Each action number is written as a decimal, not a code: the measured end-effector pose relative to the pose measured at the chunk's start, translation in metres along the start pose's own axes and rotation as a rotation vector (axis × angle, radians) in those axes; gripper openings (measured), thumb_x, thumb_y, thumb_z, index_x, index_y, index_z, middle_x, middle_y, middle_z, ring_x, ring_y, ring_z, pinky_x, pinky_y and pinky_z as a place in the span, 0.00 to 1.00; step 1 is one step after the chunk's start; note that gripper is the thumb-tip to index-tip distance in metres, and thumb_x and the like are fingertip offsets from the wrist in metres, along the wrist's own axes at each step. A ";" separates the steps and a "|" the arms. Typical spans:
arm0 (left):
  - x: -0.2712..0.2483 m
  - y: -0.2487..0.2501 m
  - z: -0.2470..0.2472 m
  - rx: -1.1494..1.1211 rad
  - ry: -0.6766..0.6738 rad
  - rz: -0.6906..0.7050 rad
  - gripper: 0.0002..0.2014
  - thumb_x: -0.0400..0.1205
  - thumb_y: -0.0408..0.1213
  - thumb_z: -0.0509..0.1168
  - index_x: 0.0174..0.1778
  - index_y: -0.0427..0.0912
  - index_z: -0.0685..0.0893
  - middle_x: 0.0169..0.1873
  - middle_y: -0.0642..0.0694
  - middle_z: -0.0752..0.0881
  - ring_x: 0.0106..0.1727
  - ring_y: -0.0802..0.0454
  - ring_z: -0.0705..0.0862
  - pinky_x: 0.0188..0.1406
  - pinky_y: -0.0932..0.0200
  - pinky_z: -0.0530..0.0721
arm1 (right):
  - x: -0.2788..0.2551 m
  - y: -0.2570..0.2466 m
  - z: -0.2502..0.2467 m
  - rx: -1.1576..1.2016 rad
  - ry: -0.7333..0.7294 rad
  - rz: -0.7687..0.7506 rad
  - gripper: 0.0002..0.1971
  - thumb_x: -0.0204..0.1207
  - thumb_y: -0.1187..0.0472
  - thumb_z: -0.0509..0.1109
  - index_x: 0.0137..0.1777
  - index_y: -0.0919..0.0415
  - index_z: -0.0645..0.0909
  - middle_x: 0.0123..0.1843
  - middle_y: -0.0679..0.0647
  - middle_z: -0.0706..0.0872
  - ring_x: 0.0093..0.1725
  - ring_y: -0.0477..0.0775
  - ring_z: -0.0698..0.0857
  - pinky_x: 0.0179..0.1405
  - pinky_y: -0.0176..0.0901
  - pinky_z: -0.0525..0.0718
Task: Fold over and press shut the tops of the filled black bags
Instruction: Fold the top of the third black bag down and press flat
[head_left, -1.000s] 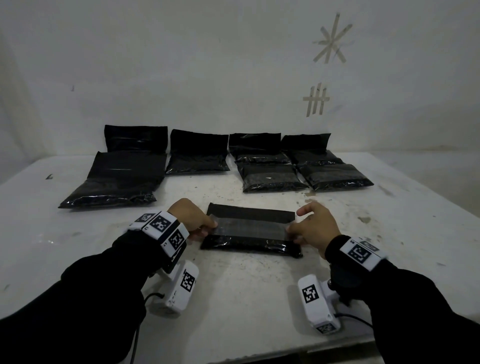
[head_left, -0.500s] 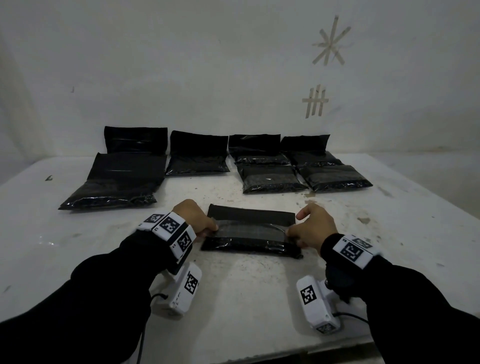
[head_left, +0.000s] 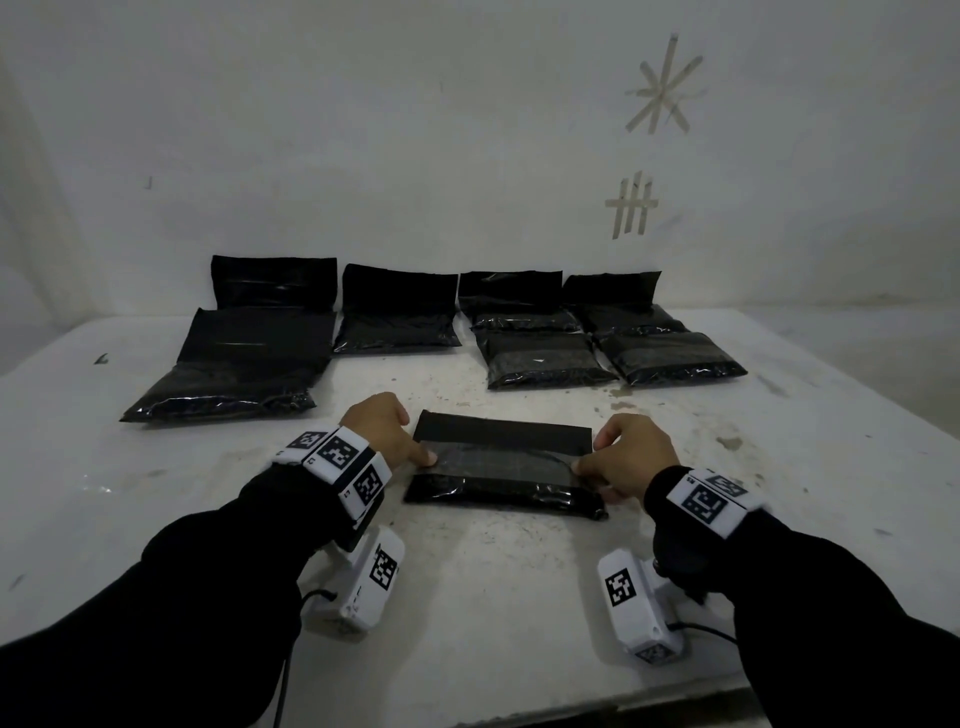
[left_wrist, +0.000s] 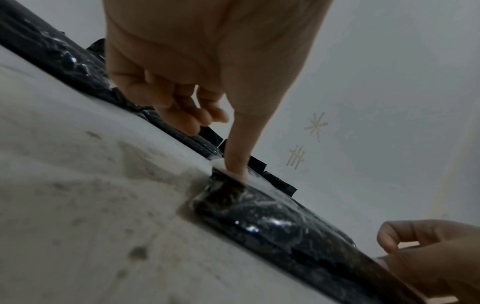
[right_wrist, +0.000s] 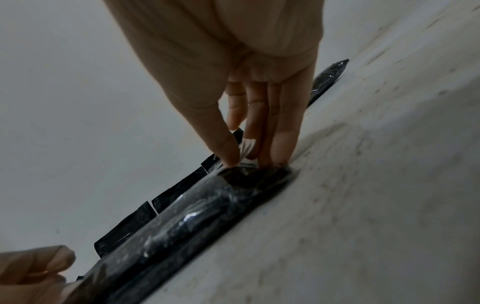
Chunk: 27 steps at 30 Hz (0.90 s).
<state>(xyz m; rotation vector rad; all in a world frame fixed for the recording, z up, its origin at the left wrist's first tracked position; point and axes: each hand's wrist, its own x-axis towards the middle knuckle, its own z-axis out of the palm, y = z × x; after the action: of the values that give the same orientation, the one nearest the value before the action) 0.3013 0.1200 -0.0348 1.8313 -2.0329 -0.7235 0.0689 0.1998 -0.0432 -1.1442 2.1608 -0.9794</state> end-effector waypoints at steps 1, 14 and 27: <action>0.000 0.001 0.000 0.010 0.006 0.025 0.18 0.68 0.41 0.79 0.40 0.45 0.75 0.42 0.51 0.77 0.41 0.55 0.77 0.37 0.64 0.74 | -0.001 0.000 0.000 -0.008 -0.005 -0.001 0.15 0.63 0.67 0.81 0.32 0.58 0.75 0.41 0.62 0.87 0.43 0.64 0.88 0.43 0.59 0.89; -0.003 0.009 0.003 0.158 -0.058 0.167 0.06 0.74 0.32 0.74 0.46 0.41 0.91 0.45 0.45 0.91 0.43 0.52 0.85 0.57 0.56 0.85 | -0.003 -0.002 -0.002 -0.117 -0.098 0.023 0.11 0.72 0.65 0.77 0.31 0.60 0.79 0.31 0.59 0.83 0.22 0.58 0.79 0.28 0.48 0.85; -0.005 0.010 0.010 0.392 -0.145 0.203 0.15 0.78 0.33 0.67 0.61 0.36 0.85 0.56 0.40 0.86 0.57 0.45 0.84 0.49 0.61 0.79 | -0.007 0.001 -0.013 -0.334 -0.253 0.007 0.04 0.73 0.65 0.73 0.43 0.55 0.87 0.29 0.53 0.80 0.27 0.52 0.78 0.24 0.39 0.82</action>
<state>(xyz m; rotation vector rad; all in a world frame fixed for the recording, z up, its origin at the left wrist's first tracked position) 0.2879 0.1271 -0.0368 1.7656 -2.5584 -0.4337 0.0627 0.2104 -0.0350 -1.3306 2.1654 -0.4484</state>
